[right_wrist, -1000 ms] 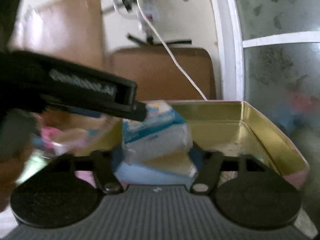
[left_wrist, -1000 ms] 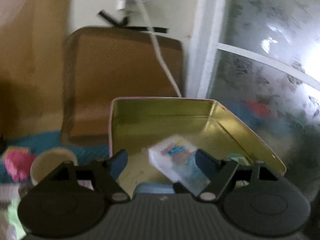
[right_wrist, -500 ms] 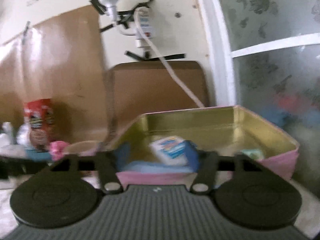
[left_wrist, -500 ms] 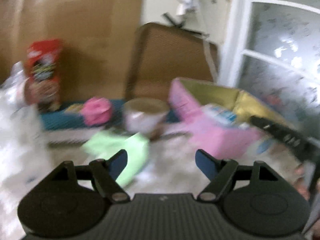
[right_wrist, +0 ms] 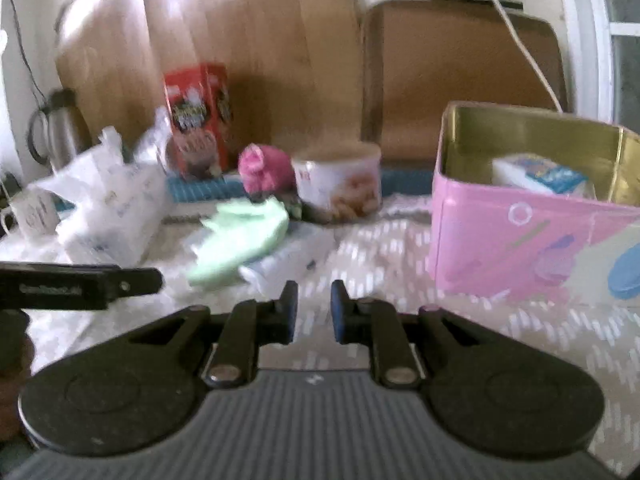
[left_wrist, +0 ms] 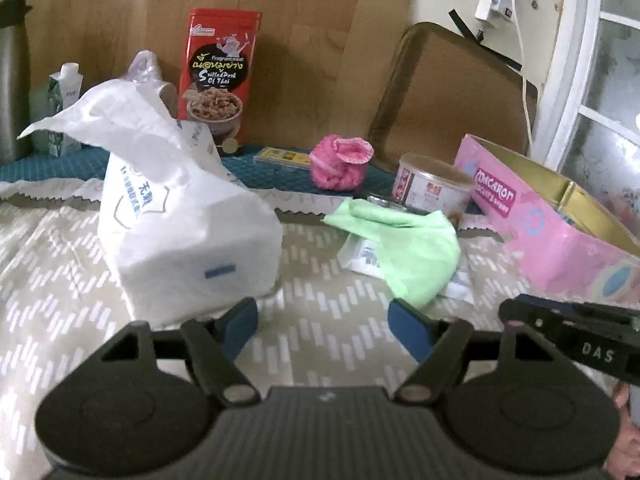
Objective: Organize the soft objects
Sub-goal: 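Move the right gripper toward the light green cloth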
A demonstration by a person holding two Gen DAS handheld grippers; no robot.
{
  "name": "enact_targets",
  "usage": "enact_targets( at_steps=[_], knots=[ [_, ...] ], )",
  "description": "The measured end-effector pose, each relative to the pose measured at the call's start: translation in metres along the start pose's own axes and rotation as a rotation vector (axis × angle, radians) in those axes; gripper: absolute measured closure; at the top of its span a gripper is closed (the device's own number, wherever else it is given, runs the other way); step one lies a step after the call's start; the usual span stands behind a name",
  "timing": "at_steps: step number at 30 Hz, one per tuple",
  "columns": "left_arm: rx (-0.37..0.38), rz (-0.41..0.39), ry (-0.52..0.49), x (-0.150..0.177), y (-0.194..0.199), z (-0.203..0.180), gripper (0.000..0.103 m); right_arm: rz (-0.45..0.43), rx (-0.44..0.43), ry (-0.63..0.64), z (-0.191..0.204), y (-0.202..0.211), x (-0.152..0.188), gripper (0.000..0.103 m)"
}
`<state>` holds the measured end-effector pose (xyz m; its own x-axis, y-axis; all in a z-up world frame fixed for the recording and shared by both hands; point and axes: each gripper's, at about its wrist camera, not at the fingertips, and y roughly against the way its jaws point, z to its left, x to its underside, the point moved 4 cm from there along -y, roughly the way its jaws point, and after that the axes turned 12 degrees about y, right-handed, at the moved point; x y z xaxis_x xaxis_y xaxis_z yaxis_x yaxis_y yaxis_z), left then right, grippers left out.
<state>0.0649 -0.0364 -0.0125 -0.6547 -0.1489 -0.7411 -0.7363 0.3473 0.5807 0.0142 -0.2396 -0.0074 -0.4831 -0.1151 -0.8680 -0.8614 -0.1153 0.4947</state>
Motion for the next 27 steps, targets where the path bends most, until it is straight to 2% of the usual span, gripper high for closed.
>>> enact_targets(
  at_steps=[2, 27],
  knots=[
    [-0.007, 0.0, -0.02, 0.0024, -0.0004, -0.0036, 0.028, 0.023, -0.017, -0.02, -0.0027, -0.0037, 0.001, 0.08],
    [-0.002, 0.006, -0.042, 0.0048, -0.0028, -0.0061, 0.022, 0.022, -0.005, -0.031, -0.0029, -0.0013, 0.0021, 0.08]
  ],
)
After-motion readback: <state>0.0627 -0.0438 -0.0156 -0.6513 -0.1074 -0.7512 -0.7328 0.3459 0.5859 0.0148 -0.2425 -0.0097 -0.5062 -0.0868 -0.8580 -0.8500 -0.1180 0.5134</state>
